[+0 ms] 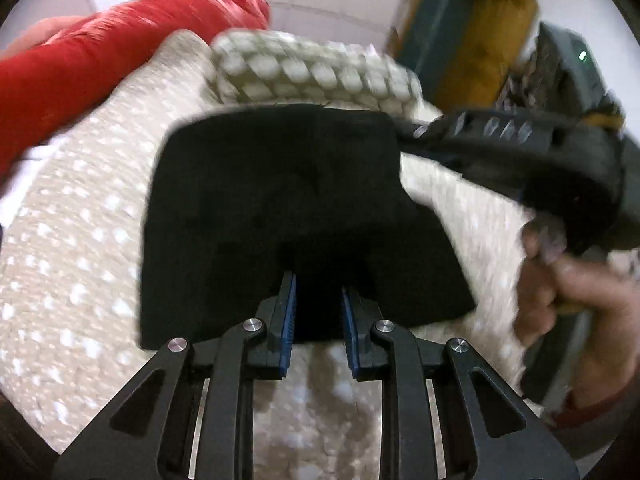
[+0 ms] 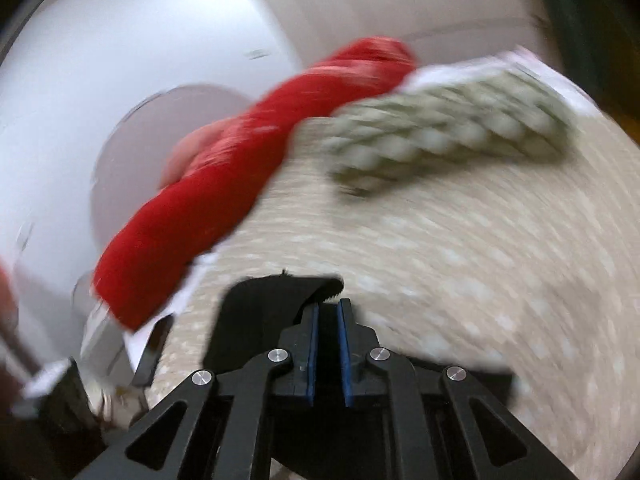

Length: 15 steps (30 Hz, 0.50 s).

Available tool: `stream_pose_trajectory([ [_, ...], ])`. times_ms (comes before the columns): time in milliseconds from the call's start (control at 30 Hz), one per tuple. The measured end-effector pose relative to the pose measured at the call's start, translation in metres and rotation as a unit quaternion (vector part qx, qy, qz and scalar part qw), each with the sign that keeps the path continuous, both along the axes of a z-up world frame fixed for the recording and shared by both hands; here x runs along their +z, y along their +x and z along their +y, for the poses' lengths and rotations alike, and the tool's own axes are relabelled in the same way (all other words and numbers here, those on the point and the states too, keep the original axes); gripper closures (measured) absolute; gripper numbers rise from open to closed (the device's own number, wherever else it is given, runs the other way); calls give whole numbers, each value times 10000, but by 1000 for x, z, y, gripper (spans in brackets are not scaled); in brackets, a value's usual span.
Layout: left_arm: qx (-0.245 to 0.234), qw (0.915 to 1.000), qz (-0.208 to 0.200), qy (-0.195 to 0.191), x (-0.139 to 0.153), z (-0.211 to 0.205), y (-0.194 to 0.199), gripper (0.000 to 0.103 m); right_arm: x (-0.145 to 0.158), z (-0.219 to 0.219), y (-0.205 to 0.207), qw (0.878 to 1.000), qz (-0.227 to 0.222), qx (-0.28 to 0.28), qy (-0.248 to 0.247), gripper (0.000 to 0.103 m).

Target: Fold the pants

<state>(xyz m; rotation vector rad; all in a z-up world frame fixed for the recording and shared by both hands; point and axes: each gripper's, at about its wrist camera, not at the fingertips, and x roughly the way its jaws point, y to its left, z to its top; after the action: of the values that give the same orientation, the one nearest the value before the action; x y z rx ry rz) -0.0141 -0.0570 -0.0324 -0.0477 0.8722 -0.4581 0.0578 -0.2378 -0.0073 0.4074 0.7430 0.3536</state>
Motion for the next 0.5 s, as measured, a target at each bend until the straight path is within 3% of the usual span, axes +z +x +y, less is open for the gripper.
stream_pose_trajectory([
  [67,-198,9998,-53,22,3,-3,-8,81,-12,-25,-13,9989,45,-269,377,83],
  [133,-448,9990,-44,-61,13,3,-17,70,-19,-37,-24,9961,7,-298,830,55],
  [233,-310,9990,-335,-27,33,22,-25,62,-26,-37,-29,9886,17,-85,1504,54],
  [300,-130,9989,-445,-54,42,39,-26,61,-27,-31,-33,9867,-35,-88,1623,48],
  [333,-37,9990,-435,-66,42,47,-23,59,-29,-28,-31,9868,-48,-96,1615,40],
  [367,87,9990,-430,-81,42,54,-20,56,-29,-22,-29,9877,15,-88,1560,38],
  [500,787,9968,-111,-81,29,86,8,54,-45,13,-4,9941,473,129,963,40],
])
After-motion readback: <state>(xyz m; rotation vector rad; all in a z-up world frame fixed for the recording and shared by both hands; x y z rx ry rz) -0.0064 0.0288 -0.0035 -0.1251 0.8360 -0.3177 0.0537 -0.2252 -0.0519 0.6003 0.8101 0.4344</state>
